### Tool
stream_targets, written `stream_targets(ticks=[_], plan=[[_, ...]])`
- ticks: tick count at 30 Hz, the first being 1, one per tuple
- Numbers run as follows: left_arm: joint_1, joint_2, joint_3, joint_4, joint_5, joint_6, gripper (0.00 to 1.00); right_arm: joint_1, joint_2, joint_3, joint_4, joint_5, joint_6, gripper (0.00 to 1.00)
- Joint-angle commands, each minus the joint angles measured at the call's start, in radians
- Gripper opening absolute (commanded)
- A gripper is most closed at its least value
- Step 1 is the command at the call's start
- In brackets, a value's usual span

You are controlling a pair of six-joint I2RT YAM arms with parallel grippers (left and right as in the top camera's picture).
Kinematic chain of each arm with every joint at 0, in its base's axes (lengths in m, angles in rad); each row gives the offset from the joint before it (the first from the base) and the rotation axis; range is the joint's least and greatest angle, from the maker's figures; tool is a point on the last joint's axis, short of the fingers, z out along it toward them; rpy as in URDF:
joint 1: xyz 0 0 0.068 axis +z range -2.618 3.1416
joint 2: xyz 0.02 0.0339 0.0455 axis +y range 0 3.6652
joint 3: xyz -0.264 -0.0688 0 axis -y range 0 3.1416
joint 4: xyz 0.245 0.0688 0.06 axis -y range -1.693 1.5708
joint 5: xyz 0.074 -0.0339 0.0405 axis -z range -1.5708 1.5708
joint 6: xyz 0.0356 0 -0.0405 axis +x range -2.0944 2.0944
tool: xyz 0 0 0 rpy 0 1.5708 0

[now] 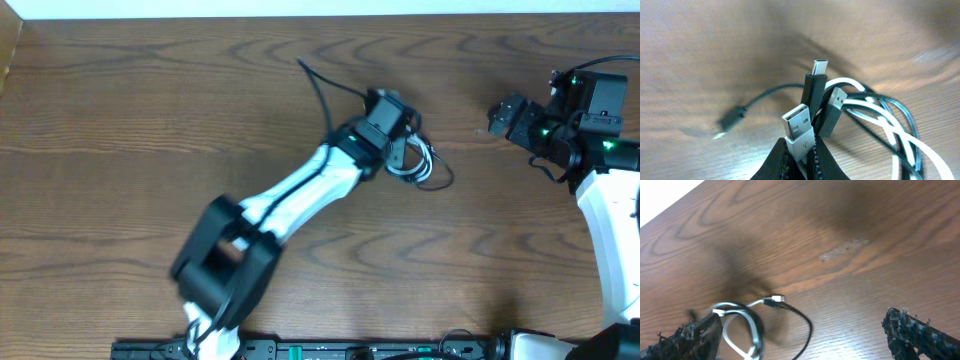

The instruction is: Untangle cables

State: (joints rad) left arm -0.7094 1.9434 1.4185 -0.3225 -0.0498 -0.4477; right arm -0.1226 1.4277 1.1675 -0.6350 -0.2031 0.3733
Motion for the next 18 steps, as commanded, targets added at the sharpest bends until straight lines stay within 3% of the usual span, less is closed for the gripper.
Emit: stream_targets(ticks=[1, 9, 18], plan=[[0.020, -0.135, 0.009, 0.002, 0.005, 0.010, 0.08, 0.019, -0.015, 0.016, 0.018, -0.111, -0.017, 0.99], [0.060, -0.166, 0.008, -0.032, 0.005, 0.010, 0.08, 0.103, -0.015, 0.016, 0.121, -0.412, -0.175, 0.97], [0.114, -0.166, 0.008, -0.100, 0.006, 0.036, 0.08, 0.256, 0.011, 0.016, 0.157, -0.365, -0.240, 0.92]])
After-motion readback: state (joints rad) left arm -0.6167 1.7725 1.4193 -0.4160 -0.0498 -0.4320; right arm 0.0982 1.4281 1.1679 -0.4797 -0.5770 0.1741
